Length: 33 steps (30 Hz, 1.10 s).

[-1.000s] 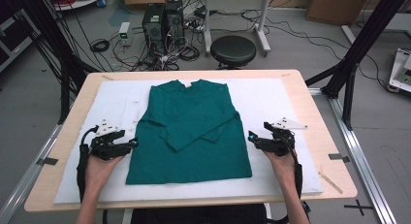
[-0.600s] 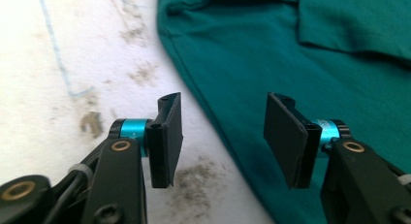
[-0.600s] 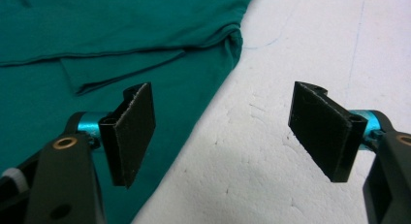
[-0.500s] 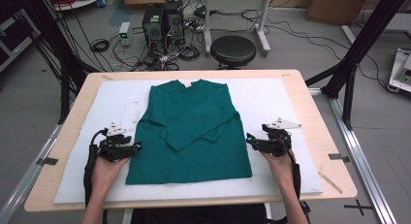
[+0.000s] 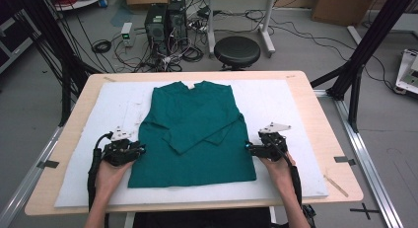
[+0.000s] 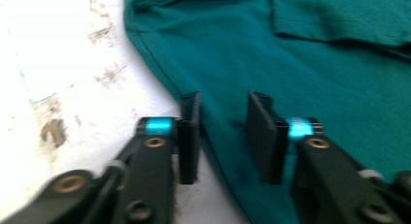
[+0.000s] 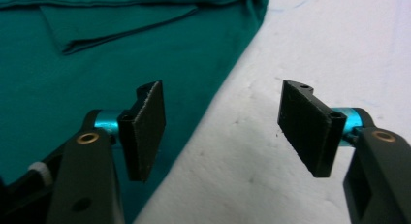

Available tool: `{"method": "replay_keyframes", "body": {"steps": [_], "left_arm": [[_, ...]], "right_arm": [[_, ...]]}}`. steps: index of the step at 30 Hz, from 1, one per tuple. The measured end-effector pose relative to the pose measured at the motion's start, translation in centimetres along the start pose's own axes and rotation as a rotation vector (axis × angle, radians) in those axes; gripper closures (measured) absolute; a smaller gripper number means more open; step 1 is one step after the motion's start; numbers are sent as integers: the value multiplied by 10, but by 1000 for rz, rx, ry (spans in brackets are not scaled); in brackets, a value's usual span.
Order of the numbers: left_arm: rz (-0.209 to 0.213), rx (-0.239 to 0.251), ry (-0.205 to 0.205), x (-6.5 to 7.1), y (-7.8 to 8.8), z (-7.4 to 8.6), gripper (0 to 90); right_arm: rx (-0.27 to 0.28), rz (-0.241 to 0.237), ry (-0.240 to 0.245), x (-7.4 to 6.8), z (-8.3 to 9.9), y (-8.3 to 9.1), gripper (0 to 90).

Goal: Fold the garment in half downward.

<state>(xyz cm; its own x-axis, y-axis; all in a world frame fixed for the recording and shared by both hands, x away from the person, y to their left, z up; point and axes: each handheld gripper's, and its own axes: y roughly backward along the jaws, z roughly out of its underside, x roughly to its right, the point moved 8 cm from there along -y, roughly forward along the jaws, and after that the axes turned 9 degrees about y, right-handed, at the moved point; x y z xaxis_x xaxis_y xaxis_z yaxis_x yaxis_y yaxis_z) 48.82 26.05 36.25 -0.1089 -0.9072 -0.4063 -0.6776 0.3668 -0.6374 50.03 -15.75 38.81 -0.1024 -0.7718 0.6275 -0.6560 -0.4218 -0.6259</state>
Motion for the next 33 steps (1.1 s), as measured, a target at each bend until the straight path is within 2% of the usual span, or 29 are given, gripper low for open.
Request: {"method": "replay_keyframes", "body": {"steps": [2, 5, 9, 11, 17, 21, 26, 29, 33], "left_arm": [[5, 4, -1, 3, -1, 0, 786], [16, 2, 0, 4, -1, 0, 830], [24, 3, 12, 3, -1, 0, 839], [26, 5, 20, 3, -1, 0, 839], [33, 11, 15, 3, -1, 1, 842], [42, 20, 21, 3, -1, 1, 859], [38, 22, 6, 4, 1, 1, 866], [48, 34, 17, 4, 5, 3, 867], [65, 39, 8, 9, 13, 8, 867]], "right_arm": [[-15, -8, 7, -3, 0, -2, 381], [-31, -11, 24, -6, 1, -5, 415], [-55, -22, 24, -10, 2, -9, 460], [-50, -24, 29, -12, 1, -10, 501], [-38, -61, 27, -18, -1, -11, 671], [-20, -95, 30, -20, -1, -11, 857], [-23, -97, 33, -21, -1, -9, 885], [-23, -112, 22, -21, 1, -7, 886], [-19, -123, 29, -23, 6, -1, 886]]}}
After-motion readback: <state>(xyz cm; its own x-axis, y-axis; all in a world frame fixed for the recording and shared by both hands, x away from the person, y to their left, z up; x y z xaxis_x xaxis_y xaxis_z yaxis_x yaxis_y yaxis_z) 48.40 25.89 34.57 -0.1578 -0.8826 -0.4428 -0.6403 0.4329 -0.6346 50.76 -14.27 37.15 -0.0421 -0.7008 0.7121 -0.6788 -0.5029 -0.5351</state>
